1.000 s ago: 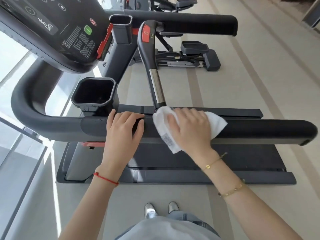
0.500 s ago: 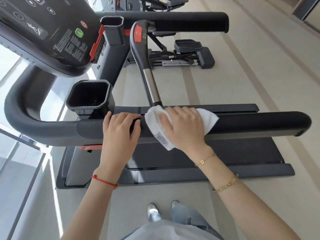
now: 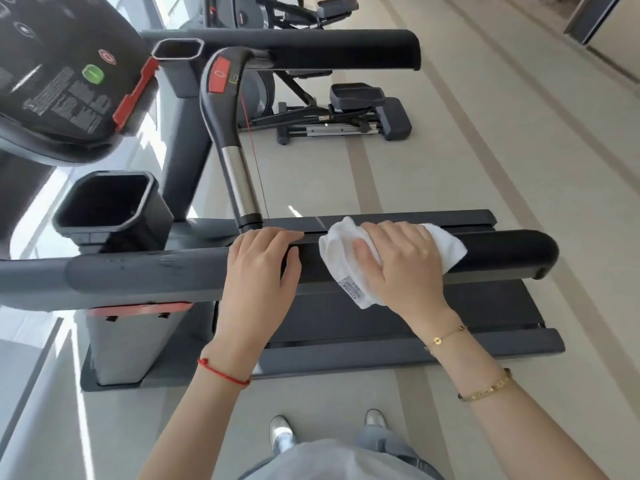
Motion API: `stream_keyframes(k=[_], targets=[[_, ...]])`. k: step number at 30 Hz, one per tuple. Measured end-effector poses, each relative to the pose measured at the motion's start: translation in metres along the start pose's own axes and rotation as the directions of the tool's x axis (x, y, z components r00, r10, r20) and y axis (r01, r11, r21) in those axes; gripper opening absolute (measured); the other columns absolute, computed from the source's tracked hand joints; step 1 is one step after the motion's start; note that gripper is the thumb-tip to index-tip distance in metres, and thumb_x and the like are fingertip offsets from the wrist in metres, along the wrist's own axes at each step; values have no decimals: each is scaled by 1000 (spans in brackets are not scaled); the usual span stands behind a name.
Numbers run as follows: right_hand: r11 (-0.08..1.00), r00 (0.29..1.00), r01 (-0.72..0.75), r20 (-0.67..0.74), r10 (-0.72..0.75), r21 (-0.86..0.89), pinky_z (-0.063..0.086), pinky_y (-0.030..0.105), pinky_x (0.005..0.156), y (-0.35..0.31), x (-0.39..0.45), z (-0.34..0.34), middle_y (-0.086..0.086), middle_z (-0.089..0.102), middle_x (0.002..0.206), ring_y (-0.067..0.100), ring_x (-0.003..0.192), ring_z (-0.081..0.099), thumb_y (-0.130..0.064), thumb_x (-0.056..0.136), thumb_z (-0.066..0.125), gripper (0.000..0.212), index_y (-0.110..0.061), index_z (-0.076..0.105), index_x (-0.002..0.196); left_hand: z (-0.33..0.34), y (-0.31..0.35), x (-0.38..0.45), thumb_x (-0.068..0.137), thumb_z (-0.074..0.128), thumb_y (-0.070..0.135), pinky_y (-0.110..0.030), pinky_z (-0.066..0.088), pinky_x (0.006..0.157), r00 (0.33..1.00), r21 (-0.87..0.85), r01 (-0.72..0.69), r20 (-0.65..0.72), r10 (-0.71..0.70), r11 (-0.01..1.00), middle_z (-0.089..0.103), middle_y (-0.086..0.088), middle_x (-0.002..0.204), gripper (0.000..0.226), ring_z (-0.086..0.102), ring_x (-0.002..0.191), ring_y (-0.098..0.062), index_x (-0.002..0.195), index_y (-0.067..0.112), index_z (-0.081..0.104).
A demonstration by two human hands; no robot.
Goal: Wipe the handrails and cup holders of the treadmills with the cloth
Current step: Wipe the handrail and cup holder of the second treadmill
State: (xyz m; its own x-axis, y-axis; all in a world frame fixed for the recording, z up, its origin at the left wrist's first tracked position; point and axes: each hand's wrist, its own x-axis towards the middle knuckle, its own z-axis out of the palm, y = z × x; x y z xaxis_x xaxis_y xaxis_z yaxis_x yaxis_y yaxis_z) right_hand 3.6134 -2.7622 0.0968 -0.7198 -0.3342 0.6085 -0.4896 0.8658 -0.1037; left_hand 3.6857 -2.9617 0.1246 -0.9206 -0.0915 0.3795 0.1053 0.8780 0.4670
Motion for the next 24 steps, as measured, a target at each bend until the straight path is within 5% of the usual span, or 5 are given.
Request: stream_keyframes(k=[7, 13, 16, 20, 24], targets=[[999, 999, -27, -45, 26, -22, 39, 37, 64, 111, -16, -31, -2, 53, 62, 23, 61, 47, -34, 97, 42, 34, -16, 63, 78, 52, 80, 14, 97, 54, 15, -35, 36, 104, 1000, -24, 14, 25, -14, 1000, 66, 2, 106, 22, 56, 101, -22, 114, 15, 67], [986, 967, -160, 209, 149, 37, 31, 32, 53, 179, -9, -53, -8, 43, 50, 18, 52, 44, -48, 92, 41, 43, -22, 41, 57, 94, 140, 21, 98, 52, 23, -34, 32, 105, 998, 6, 18, 67, -19, 1000, 67, 5, 108, 22, 57, 103, -19, 115, 19, 67], [863, 884, -399, 379, 273, 310, 45, 36, 58, 210, -16, -62, -6, 60, 63, 14, 61, 56, -59, 90, 40, 45, -22, 58, 73, 109, 161, 22, 99, 50, 25, -36, 30, 107, 998, 45, 23, 64, -26, 999, 68, 5, 109, 24, 58, 103, -18, 115, 19, 67], [832, 932, -338, 277, 232, 441, 47, 31, 86, 219, -48, -62, -18, 60, 107, 4, 100, 56, -55, 92, 43, 35, -35, 58, 116, 125, 183, 25, 100, 49, 27, -41, 28, 109, 998, 97, 32, 57, -38, 995, 68, 5, 107, 25, 60, 103, -17, 116, 19, 66], [791, 955, -294, 201, 219, 536, 36, 26, 101, 222, -71, -53, -24, 49, 127, 4, 121, 46, -59, 91, 48, 47, -39, 47, 132, 136, 195, 27, 101, 44, 27, -44, 28, 110, 998, 150, 34, 52, -42, 988, 68, 5, 106, 28, 60, 105, -19, 117, 20, 66]])
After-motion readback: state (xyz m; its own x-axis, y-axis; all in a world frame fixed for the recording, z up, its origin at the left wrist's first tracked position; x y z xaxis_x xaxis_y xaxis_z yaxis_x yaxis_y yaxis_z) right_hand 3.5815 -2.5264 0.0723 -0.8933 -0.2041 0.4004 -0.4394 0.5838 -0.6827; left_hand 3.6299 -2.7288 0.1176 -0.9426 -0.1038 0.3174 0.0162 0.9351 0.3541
